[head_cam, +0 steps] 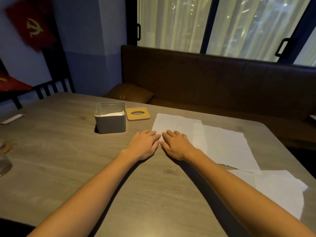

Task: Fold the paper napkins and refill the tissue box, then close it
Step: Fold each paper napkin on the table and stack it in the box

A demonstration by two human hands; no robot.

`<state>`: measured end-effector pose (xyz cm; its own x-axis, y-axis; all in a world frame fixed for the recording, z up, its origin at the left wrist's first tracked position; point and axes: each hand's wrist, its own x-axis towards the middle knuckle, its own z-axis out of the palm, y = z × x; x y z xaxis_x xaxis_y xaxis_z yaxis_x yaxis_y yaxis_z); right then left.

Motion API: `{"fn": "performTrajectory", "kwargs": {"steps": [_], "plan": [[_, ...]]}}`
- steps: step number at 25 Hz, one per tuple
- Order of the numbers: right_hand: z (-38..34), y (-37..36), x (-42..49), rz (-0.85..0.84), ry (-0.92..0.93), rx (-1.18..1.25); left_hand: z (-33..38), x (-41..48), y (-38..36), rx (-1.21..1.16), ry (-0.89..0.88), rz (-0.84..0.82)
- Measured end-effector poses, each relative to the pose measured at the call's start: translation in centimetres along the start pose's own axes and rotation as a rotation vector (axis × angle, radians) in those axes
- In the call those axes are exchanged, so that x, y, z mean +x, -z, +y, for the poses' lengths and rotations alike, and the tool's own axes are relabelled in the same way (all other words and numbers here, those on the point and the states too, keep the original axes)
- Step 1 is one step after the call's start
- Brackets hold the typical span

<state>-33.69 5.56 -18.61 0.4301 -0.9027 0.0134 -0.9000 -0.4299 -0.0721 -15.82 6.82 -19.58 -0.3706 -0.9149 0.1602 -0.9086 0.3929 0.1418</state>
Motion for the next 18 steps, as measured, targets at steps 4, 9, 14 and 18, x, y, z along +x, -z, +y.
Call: {"fn": "performTrajectory", "kwargs": {"steps": [4,9,14,18], "plan": [[-4.4,-0.7,-1.4,0.004,0.072,-0.022,-2.3,-5.0,2.0,0.053,0.079,0.158],[-10.8,0.3,-3.5,0.033,0.228,-0.157,-3.2,-6.9,4.6,-0.052,0.179,0.212],[-12.2,1.9,-4.9,0.121,0.391,0.11,-4.3,-8.5,4.0,-0.255,0.142,0.079],[-8.9,2.1,-3.6,0.204,0.236,0.382,-4.9,-9.9,3.5,-0.086,0.095,-0.055]]}}
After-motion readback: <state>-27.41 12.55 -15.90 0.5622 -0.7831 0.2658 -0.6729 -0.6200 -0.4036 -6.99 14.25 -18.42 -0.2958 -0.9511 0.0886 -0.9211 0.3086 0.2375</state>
